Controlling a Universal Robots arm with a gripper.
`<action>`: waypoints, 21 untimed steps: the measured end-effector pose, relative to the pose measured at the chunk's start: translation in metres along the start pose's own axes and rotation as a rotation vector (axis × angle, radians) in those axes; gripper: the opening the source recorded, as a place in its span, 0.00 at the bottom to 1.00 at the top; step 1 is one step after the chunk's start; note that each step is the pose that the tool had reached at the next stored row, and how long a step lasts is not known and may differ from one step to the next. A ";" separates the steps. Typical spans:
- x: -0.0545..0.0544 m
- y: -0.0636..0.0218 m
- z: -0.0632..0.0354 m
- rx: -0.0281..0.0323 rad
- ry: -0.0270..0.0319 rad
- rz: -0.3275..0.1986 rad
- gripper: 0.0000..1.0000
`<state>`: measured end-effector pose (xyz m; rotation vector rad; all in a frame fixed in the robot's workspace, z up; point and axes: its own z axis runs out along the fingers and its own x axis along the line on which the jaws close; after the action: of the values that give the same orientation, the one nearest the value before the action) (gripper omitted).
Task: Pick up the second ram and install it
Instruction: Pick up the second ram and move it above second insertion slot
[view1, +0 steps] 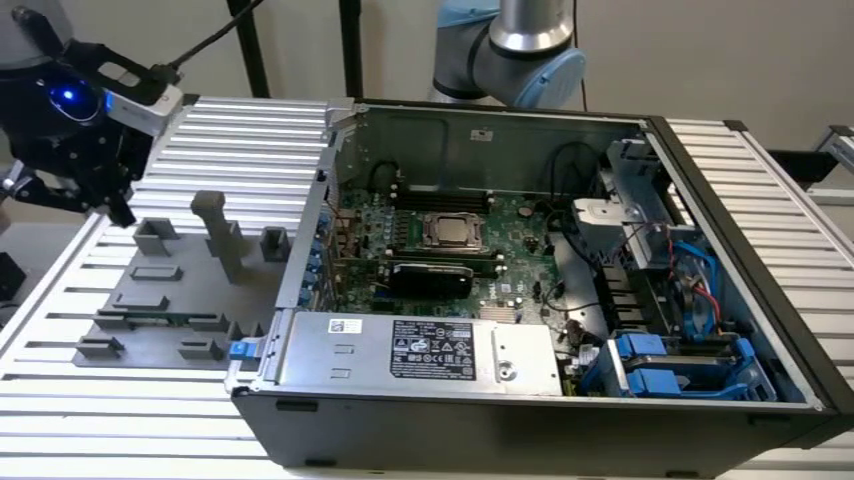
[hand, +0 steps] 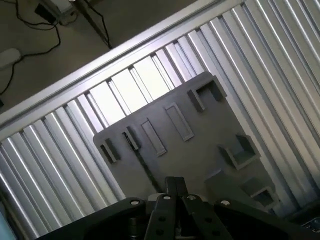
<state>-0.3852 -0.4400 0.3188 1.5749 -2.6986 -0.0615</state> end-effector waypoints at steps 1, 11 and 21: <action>0.000 0.0000 0.0006 0.0000 0.0007 -0.018 0.00; 0.000 -0.0002 0.0063 0.0020 0.0080 -0.200 0.00; 0.000 -0.0006 0.0096 0.0303 0.0105 -0.320 0.00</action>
<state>-0.3851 -0.4403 0.3092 1.9931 -2.4234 -0.0159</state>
